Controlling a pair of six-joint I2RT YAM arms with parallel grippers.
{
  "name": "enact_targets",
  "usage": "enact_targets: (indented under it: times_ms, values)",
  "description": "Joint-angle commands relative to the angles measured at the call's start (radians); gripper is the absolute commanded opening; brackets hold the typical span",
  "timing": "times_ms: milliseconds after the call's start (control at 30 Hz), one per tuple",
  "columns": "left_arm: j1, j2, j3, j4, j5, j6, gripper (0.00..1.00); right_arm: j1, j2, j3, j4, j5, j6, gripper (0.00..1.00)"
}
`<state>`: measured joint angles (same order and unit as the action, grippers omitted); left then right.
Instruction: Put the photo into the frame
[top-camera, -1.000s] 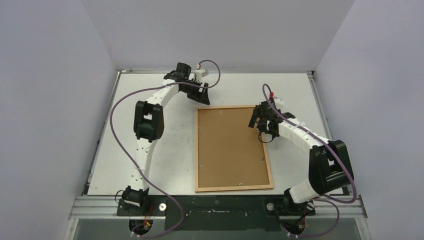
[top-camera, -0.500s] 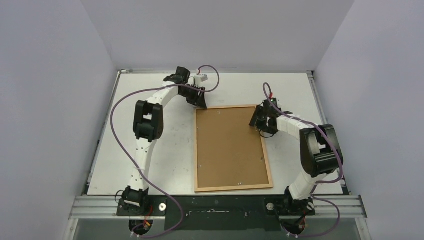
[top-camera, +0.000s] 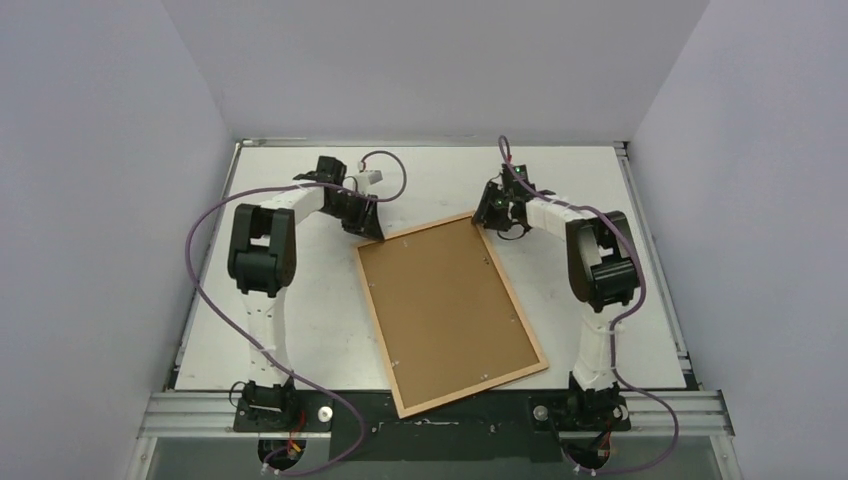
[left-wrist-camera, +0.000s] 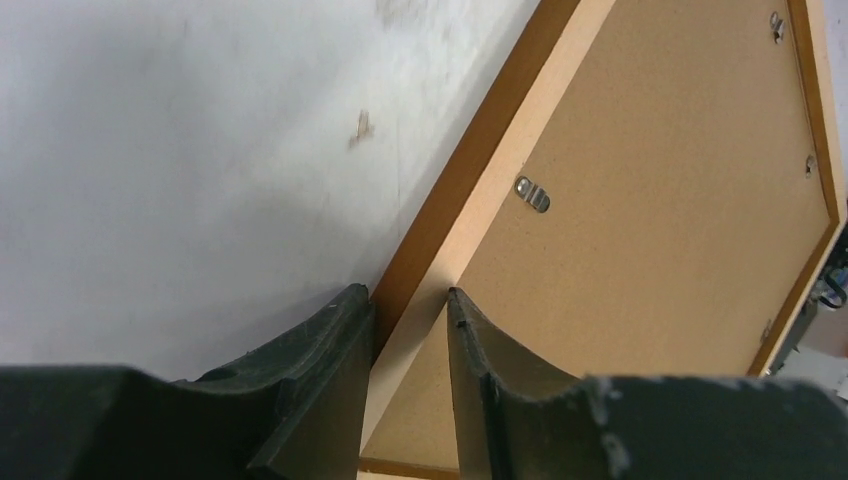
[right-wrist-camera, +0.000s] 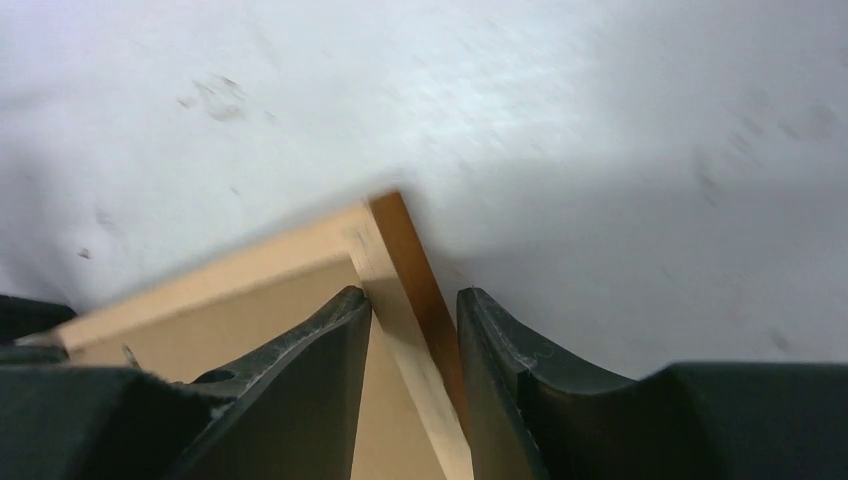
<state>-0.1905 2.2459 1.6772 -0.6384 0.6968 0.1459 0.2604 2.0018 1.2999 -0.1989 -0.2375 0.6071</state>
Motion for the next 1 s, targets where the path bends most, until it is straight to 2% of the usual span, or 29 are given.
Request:
enact_targets:
  times_ms: [0, 133, 267, 367, 467, 600, 700, 800, 967]
  values:
    - [0.083, -0.13, -0.206, 0.029, -0.004, -0.001, 0.3, 0.063, 0.139, 0.23, 0.0, -0.061, -0.039, 0.37]
    - [0.148, -0.204, -0.347, 0.047, 0.009, 0.009, 0.29, 0.129, 0.34, 0.569, -0.098, -0.099, -0.066, 0.34]
    - [0.186, -0.248, -0.426, 0.071, 0.006, -0.002, 0.29, 0.186, 0.512, 0.87, -0.183, -0.131, -0.064, 0.32]
    - [0.231, -0.271, -0.448, 0.081, 0.001, -0.013, 0.28, 0.216, 0.599, 1.02, -0.174, -0.168, -0.042, 0.35]
    - [0.25, -0.299, -0.468, 0.069, 0.015, -0.016, 0.27, 0.239, 0.633, 1.08, -0.11, -0.213, -0.009, 0.43]
    - [0.256, -0.348, -0.535, 0.061, 0.052, -0.015, 0.27, 0.268, 0.594, 1.07, -0.036, -0.239, 0.001, 0.58]
    - [0.254, -0.384, -0.598, 0.062, 0.099, -0.034, 0.27, 0.275, 0.434, 0.874, 0.088, -0.172, -0.021, 0.71]
    - [0.251, -0.413, -0.641, 0.053, 0.134, -0.045, 0.27, 0.258, 0.245, 0.608, 0.27, -0.147, 0.003, 0.75]
    - [0.252, -0.439, -0.678, 0.058, 0.147, -0.04, 0.27, 0.293, 0.1, 0.396, 0.327, -0.211, 0.002, 0.75]
